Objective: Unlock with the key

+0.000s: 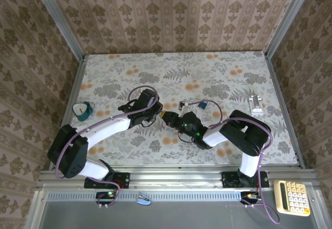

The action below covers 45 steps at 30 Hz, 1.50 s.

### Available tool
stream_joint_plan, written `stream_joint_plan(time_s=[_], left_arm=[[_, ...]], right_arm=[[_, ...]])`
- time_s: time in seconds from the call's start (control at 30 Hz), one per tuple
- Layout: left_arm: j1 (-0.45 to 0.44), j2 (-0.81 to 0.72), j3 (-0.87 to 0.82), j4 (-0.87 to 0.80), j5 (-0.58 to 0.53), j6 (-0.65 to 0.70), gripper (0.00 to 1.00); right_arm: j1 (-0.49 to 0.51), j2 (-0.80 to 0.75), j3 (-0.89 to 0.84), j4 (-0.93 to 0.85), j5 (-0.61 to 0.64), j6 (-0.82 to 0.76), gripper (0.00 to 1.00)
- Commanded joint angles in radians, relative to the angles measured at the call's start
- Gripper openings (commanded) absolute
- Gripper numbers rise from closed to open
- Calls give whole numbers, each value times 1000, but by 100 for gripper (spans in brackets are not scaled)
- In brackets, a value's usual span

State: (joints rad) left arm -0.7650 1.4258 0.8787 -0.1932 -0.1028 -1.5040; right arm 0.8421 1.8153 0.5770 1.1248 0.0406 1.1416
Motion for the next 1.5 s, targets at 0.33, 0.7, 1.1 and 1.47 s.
stream_joint_plan(time_s=[0.33, 0.7, 1.1, 1.47], left_arm=[[-21, -54, -26, -4, 161, 32, 7], [65, -149, -52, -80, 146, 114, 8], [112, -144, -100, 57, 270, 222, 13], [116, -119, -135, 242, 422, 265, 13]], right_arm=[[-14, -83, -20, -29, -7, -35, 8], [-48, -215, -121, -144, -110, -95, 31], [-94, -502, -113, -555, -211, -290, 30], [-153, -534, -50, -640, -396, -314, 28]])
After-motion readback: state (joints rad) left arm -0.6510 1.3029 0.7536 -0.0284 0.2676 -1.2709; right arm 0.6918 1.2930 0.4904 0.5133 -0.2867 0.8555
